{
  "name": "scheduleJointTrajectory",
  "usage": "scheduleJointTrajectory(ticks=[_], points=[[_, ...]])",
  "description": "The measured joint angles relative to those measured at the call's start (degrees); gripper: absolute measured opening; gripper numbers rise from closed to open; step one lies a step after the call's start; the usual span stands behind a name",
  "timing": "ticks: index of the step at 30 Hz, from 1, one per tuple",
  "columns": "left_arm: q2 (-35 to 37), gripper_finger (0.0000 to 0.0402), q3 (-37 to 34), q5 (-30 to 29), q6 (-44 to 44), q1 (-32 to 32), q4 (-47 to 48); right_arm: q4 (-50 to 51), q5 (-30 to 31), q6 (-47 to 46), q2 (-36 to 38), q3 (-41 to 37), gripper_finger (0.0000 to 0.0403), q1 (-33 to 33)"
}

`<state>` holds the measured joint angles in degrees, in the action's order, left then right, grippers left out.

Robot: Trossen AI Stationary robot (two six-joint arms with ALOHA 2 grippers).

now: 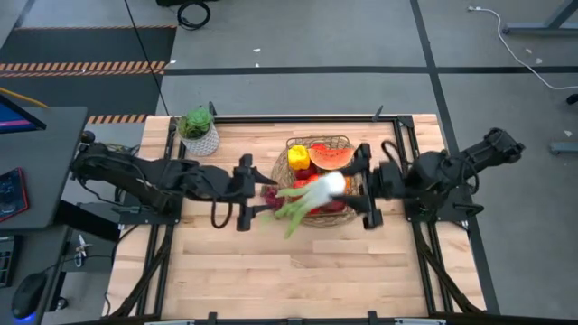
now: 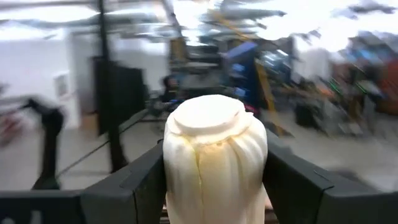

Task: Build produce basket
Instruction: Put the spring onions into the wire basket

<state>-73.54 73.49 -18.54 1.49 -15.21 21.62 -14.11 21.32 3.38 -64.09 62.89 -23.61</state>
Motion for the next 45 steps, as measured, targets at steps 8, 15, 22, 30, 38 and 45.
scheduleJointTrajectory(ticks=[8, 15, 22, 30, 38, 45], points=[[-3.0, 0.0274, 0.0, 0.2, 7.9, -1.9, 0.8, 11.7, 2.9, -25.9, 4.0, 0.0, 0.0240, 8.5], [-3.1, 0.0274, 0.0, 0.1, 8.2, -2.5, 0.5, 14.9, 1.4, -39.6, 5.2, 0.0, 0.0240, 13.3], [-3.1, 0.0274, 0.0, 0.1, 8.2, -2.7, -0.1, 15.1, 1.0, -40.3, 5.2, 0.0, 0.0240, 13.7], [-3.1, 0.0274, 0.0, 0.1, 8.2, -2.7, 0.0, 15.1, -5.6, -34.3, 5.2, 0.0, 0.0240, 13.6], [-3.1, 0.0274, 0.0, 0.1, 8.2, -2.6, 1.5, 13.6, -31.1, -19.3, 5.3, 0.0, 0.0240, 7.4], [-3.1, 0.0274, 0.0, 0.1, 7.0, -2.6, 1.7, 20.0, -23.9, -3.5, 5.3, 0.0, 0.0240, 1.6]])
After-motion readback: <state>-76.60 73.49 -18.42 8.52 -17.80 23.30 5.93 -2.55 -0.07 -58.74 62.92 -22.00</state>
